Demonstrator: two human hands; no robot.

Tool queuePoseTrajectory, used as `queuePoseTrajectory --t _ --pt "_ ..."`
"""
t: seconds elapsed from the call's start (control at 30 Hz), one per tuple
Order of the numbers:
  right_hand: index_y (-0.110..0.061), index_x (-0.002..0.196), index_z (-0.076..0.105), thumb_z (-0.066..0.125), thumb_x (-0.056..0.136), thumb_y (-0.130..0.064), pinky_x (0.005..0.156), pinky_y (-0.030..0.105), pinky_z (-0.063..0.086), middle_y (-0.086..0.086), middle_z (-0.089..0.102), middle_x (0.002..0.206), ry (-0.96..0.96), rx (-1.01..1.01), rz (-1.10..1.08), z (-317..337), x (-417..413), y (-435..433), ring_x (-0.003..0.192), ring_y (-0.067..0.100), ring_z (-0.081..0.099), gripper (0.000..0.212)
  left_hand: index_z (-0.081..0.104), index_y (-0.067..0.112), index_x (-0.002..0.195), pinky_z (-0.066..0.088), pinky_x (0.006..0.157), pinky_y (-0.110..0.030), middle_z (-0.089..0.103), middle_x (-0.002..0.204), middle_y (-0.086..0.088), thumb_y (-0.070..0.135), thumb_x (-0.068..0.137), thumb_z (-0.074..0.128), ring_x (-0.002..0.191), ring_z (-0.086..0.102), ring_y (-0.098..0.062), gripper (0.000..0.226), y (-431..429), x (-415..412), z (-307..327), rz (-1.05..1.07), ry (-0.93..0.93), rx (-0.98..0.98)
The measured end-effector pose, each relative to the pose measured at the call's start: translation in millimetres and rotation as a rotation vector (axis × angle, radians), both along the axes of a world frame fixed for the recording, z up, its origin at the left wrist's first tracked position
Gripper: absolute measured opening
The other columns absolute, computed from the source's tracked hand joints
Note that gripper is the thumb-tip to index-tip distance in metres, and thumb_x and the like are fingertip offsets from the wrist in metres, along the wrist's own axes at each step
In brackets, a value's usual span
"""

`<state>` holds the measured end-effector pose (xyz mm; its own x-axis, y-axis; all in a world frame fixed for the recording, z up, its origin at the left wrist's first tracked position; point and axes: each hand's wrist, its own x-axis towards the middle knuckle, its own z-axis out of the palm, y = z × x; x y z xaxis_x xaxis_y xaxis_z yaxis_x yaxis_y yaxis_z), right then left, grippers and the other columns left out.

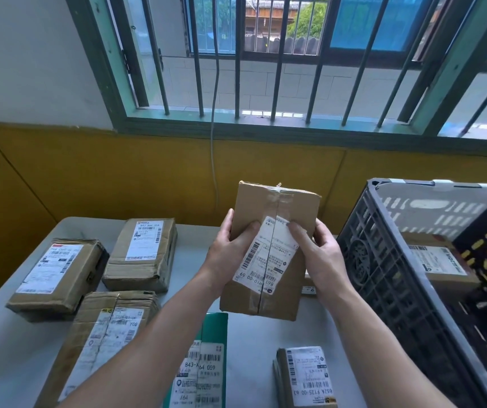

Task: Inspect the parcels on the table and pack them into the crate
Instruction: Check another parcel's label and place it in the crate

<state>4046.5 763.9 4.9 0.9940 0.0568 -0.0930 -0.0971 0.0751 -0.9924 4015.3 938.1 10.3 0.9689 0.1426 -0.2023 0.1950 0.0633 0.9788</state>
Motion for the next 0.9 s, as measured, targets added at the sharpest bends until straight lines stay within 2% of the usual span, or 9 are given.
queuePoseTrajectory --t 0.1,0.2,0.3,0.43,0.53,0.6,0.67,0.77,0.9 --pt "-0.031 0.137 0.059 0.074 0.092 -0.029 0.066 0.019 0.058 -0.012 0.078 0.1 -0.017 0.023 -0.007 1.4 -0.5 1.1 0.089 0.005 0.075 0.048 0.04 0.039 0.149 0.058 0.093 -0.049 0.076 0.109 0.003 0.06 0.078 0.064 0.103 0.073 -0.02 0.077 1.4 1.7 -0.5 0.015 -0.029 0.003" --pt "-0.031 0.14 0.056 0.074 0.091 -0.027 0.066 0.021 0.059 -0.005 0.077 0.107 -0.033 0.037 0.011 5.6 -2.8 4.2 0.093 0.008 0.075 0.053 0.039 0.037 0.147 0.059 0.072 -0.03 0.077 0.103 0.007 0.077 0.078 0.059 0.094 0.074 -0.012 0.082 -0.4 2.6 2.1 0.063 -0.026 0.021" --pt "-0.029 0.143 0.055 0.073 0.092 -0.022 0.073 0.025 0.061 -0.001 0.075 0.116 -0.052 0.049 0.028 8.5 -3.7 7.3 0.101 0.013 0.074 0.055 0.045 0.04 0.137 0.053 0.053 -0.012 0.076 0.091 0.018 0.068 0.09 0.051 0.083 0.072 0.002 0.055 1.2 4.2 -0.2 0.106 -0.024 0.016" --pt "-0.031 0.144 0.053 0.073 0.092 -0.028 0.074 0.024 0.061 -0.002 0.073 0.119 -0.065 0.007 0.023 10.5 -3.7 7.4 0.103 0.012 0.073 0.056 0.051 0.044 0.129 0.052 0.062 -0.018 0.076 0.094 0.017 0.056 0.1 0.047 0.09 0.072 -0.006 0.031 1.6 5.0 -2.8 0.099 -0.012 0.005" --pt "-0.031 0.142 0.055 0.074 0.09 -0.029 0.071 0.025 0.06 -0.001 0.074 0.119 -0.074 0.005 0.005 10.7 -3.6 8.6 0.101 0.013 0.073 0.055 0.05 0.039 0.133 0.053 0.073 -0.027 0.076 0.104 0.008 0.075 0.086 0.049 0.101 0.072 -0.015 0.059 -2.2 4.4 5.0 0.104 -0.022 -0.03" --pt "-0.031 0.141 0.057 0.075 0.09 -0.026 0.075 0.03 0.062 -0.001 0.075 0.118 -0.075 0.011 0.01 11.1 -2.8 8.4 0.103 0.017 0.073 0.055 0.049 0.035 0.134 0.052 0.075 -0.03 0.076 0.101 0.009 0.086 0.077 0.046 0.099 0.072 -0.014 0.076 -3.2 5.3 8.3 0.135 -0.025 -0.043" --pt "-0.029 0.141 0.058 0.076 0.089 -0.021 0.078 0.029 0.062 -0.003 0.075 0.118 -0.076 0.035 0.025 11.6 -1.8 7.5 0.103 0.014 0.073 0.056 0.05 0.033 0.131 0.051 0.071 -0.028 0.076 0.091 0.013 0.087 0.077 0.045 0.09 0.073 -0.009 0.076 -1.4 6.0 10.0 0.187 -0.033 -0.045" --pt "-0.029 0.139 0.059 0.076 0.089 -0.02 0.08 0.027 0.06 -0.007 0.073 0.12 -0.096 -0.045 0.044 13.0 -1.9 8.9 0.103 0.009 0.072 0.053 0.053 0.032 0.134 0.052 0.07 -0.029 0.076 0.094 0.009 0.077 0.081 0.044 0.087 0.074 -0.01 0.07 1.0 8.1 7.7 0.211 -0.054 -0.054" --pt "-0.033 0.129 0.063 0.073 0.09 -0.039 0.081 0.033 0.061 -0.01 0.075 0.11 -0.103 -0.117 0.037 17.8 -5.1 15.4 0.1 0.011 0.072 0.041 0.052 0.036 0.137 0.053 0.07 -0.029 0.076 0.101 0.01 0.068 0.083 0.04 0.093 0.073 -0.01 0.065 0.5 6.4 7.0 0.204 -0.091 -0.033"
